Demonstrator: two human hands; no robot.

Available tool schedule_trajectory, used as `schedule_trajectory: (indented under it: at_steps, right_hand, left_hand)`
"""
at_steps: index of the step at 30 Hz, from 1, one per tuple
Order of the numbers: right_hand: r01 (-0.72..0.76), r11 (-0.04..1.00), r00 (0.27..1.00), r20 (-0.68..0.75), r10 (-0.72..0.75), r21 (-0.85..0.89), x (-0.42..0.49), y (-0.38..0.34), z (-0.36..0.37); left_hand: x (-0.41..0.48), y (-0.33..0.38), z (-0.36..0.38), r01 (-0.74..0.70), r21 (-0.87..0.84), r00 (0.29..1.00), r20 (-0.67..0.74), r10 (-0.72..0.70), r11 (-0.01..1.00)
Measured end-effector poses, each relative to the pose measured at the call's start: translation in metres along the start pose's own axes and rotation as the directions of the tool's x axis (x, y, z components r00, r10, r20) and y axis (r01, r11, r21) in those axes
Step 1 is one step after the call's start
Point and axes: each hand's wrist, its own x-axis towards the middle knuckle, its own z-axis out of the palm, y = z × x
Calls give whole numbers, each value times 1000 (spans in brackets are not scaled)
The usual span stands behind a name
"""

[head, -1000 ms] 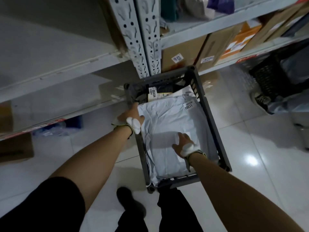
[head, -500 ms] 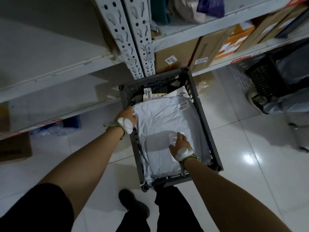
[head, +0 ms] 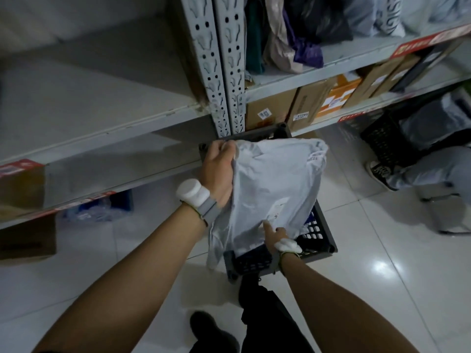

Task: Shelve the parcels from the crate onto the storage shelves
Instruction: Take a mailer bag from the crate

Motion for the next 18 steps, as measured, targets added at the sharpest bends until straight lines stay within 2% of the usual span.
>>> schedule_trajectory:
  at_steps: [2, 3, 4, 5, 8, 13, 15, 18]
  right_hand:
    - [-70, 955, 997, 43, 60, 290, -17, -8, 15]
    - [-111, 846, 993, 96, 71, 522, -29, -14, 21]
    - [-157, 692, 980, 199, 20, 705, -45, -21, 29]
    - [-193, 551, 955, 284, -84, 812, -69, -32, 36]
    - [-250, 282, 900, 330, -285, 926, -114, -70, 53]
    - [-246, -98, 859, 169, -483, 964, -178, -146, 75]
    - [-258, -189, 795, 97, -599, 947, -211, -174, 78]
    - [-262, -218, 716, 38, -697, 940, -249, -196, 93]
  left_hand:
    - [-29, 41, -4, -87, -15, 992, 91, 88, 996]
    - [-42, 61, -6, -136, -29, 983, 121, 138, 990]
    - [-57, 81, -12, -183, -39, 974, 128, 187, 982]
    - [-74, 103, -22, -240, -63, 961, 127, 246, 969]
    - [-106, 164, -38, -368, -128, 919, 100, 381, 921]
    - [-171, 274, -109, -532, -337, 840, -101, 532, 776]
    - [-192, 301, -144, -618, -331, 785, -205, 585, 713]
    - [-220, 319, -206, -712, -268, 701, -323, 636, 649]
